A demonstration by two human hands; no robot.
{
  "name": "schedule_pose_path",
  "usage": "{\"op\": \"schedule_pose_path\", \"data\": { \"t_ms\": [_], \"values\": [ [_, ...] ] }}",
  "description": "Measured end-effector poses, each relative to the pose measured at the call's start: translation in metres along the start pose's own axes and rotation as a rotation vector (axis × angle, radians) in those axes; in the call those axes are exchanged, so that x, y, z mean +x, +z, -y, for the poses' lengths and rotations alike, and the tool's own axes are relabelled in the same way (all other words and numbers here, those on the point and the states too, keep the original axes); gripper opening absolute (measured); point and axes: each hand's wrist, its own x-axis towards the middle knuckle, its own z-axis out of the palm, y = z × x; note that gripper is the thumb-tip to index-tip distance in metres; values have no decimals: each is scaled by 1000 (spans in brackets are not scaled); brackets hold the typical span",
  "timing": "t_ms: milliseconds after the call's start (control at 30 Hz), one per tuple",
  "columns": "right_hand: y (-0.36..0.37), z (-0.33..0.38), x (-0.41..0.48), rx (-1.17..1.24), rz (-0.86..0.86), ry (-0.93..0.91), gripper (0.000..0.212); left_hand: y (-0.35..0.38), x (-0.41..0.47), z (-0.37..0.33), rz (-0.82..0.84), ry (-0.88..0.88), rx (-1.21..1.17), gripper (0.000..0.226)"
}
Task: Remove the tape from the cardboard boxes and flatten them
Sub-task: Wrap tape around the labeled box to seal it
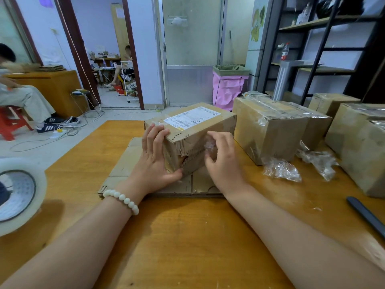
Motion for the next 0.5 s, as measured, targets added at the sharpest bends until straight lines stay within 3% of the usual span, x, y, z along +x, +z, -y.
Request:
{"op": "schedule_pose_path", "data": {
  "t_ms": [133, 233, 367, 500],
  "values": [
    [-4, -1, -1, 28, 102, -129, 43, 1, 0, 1, 0, 0, 3, 89],
    [-11, 2, 1, 105, 73, -55, 52, 0, 0, 2, 0, -4, 3, 89],
    [-11, 1, 0, 181, 19, 29, 41, -1, 0, 1, -3, -6, -4, 88],
    [-10, 5, 4, 303, 29, 280, 38, 0, 0, 1, 4, -9, -5, 88]
  ]
}}
